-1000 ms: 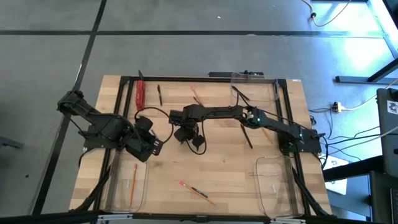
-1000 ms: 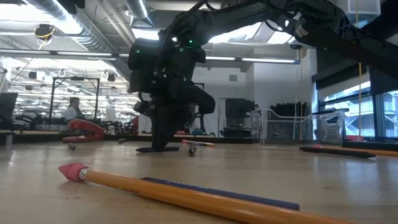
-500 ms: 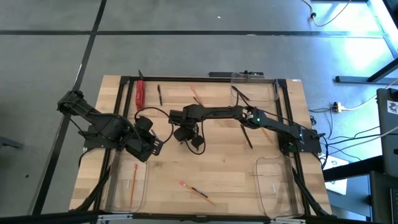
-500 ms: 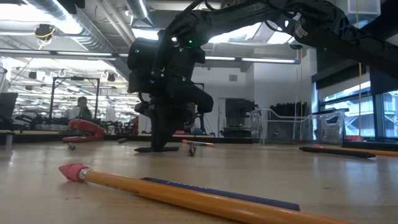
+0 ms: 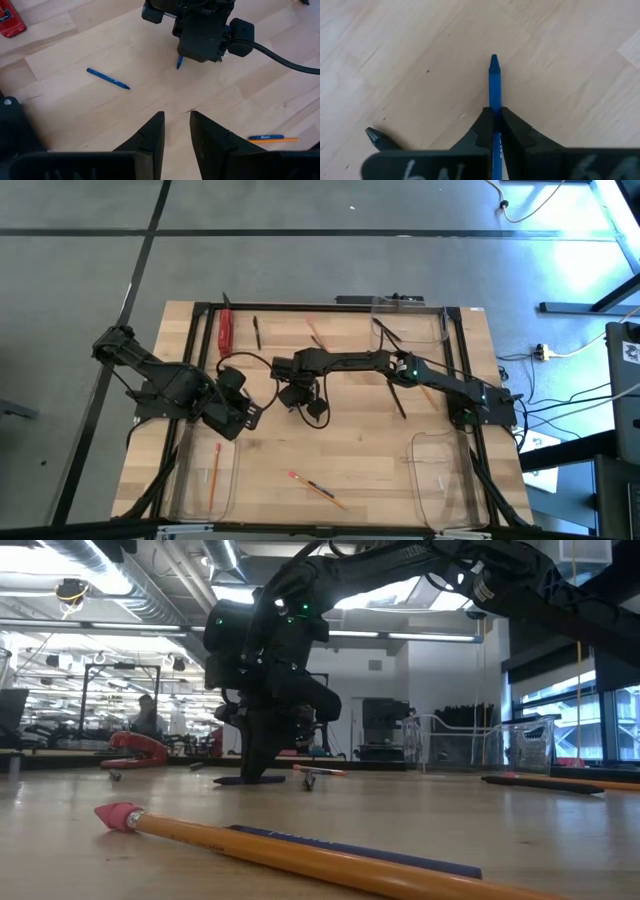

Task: Sort crayons/erasers/pens/pencils in bins
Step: Put the blue crayon into the bottom right transparent bin

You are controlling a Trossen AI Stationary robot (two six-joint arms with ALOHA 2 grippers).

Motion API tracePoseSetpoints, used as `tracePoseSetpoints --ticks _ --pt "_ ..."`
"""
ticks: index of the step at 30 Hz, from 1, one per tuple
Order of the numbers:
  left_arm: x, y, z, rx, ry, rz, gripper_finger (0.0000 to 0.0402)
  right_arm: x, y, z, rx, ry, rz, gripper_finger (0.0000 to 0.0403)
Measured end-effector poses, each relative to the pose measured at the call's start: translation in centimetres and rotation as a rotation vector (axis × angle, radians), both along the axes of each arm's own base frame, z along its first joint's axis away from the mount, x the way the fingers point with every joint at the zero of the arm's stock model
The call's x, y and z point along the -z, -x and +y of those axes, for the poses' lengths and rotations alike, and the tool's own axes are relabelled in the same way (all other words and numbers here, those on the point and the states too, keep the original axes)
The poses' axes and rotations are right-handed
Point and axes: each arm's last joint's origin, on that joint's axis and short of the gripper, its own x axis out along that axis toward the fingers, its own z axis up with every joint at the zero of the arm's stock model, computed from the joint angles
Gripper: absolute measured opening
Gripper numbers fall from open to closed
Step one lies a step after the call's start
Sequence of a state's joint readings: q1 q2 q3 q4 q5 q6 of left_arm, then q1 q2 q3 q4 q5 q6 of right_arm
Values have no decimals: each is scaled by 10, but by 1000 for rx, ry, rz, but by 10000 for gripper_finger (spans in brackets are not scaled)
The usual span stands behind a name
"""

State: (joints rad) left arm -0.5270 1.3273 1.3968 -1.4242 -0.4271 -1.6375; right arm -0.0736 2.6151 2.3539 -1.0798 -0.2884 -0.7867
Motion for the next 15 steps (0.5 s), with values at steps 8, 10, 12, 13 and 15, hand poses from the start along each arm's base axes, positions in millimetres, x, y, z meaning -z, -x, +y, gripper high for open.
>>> tracePoseSetpoints --ticks 8,10,12,13,15 --pt "0 0 0 0 -2 -1 85 -1 0 -1 2 -1 0 18" --pt "0 0 0 -1 -2 -1 85 -2 1 -1 2 0 0 18" --pt "0 0 0 -1 -3 -1 85 -3 1 -1 2 1 0 18" --pt "0 0 0 -1 -3 -1 85 -4 1 -1 2 1 1 18" --pt "0 0 0 -1 -3 -2 85 -5 1 -1 3 1 -1 18"
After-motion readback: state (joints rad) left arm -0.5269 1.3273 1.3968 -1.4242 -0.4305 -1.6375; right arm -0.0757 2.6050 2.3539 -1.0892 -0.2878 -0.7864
